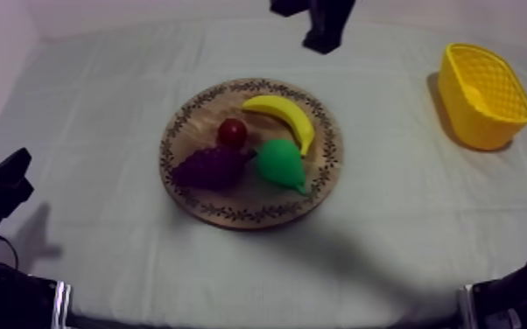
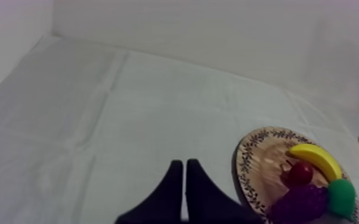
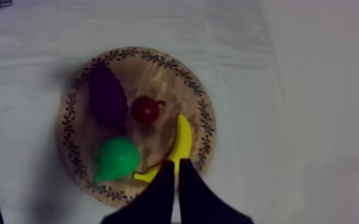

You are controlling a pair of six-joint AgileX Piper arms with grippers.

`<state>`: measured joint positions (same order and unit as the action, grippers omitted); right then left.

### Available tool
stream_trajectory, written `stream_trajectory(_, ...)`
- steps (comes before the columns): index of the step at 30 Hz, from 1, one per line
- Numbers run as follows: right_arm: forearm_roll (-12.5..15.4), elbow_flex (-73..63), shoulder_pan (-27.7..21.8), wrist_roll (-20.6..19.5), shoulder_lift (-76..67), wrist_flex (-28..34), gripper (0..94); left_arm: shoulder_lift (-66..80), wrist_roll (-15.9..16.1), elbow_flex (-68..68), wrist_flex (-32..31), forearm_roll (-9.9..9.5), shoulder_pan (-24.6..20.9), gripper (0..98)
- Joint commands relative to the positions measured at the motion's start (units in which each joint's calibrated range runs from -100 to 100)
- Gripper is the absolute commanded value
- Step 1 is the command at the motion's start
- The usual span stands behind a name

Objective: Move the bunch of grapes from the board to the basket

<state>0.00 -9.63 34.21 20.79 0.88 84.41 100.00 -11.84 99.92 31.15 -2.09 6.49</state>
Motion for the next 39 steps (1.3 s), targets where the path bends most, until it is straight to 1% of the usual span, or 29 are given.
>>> stream_trajectory(1, 0.35, -2.91, 0.86, -0.48, 3.96, 2.27, 0.5, 0.00, -0.01, -0.04, -0.03, -0.04, -0.01, 0.1)
stream_trajectory(5, 0.69, -7.35, 2.33, -1.53, 9.60, 5.26, 0.5, 0.00, -0.01, -0.04, -0.03, -0.04, -0.01, 0.1)
stream_trajectory(10, 0.64, -10.88, 3.48, -2.45, 16.27, 7.43, 0.6, 0.00, -0.01, -0.04, -0.03, -0.04, -0.01, 0.1)
stream_trajectory(20, -0.48, -14.18, 4.61, -2.52, 27.61, 9.98, 0.7, 0.00, -0.01, -0.04, -0.03, -0.04, -0.01, 0.1)
stream_trajectory(26, -1.04, -17.05, 4.90, -2.23, 31.54, 12.54, 0.7, 0.00, -0.01, -0.04, -0.03, -0.04, -0.01, 0.1)
stream_trajectory(29, -0.99, -17.88, 4.90, -2.18, 32.27, 12.92, 2.6, 0.00, -0.01, -0.04, -0.03, -0.04, -0.01, 0.1)
stream_trajectory(33, -0.66, -18.44, 4.68, -2.66, 32.49, 12.16, 9.1, 0.00, -0.01, -0.04, -0.03, -0.04, -0.01, 0.1)
stream_trajectory(35, -0.55, -18.55, 4.50, -3.02, 32.35, 11.35, 14.8, 0.00, -0.01, -0.04, -0.03, -0.04, -0.01, 0.1)
stream_trajectory(39, -1.54, -18.60, 4.29, -5.22, 31.82, 10.28, 39.2, 0.00, -0.01, -0.04, -0.03, -0.04, -0.01, 0.1)
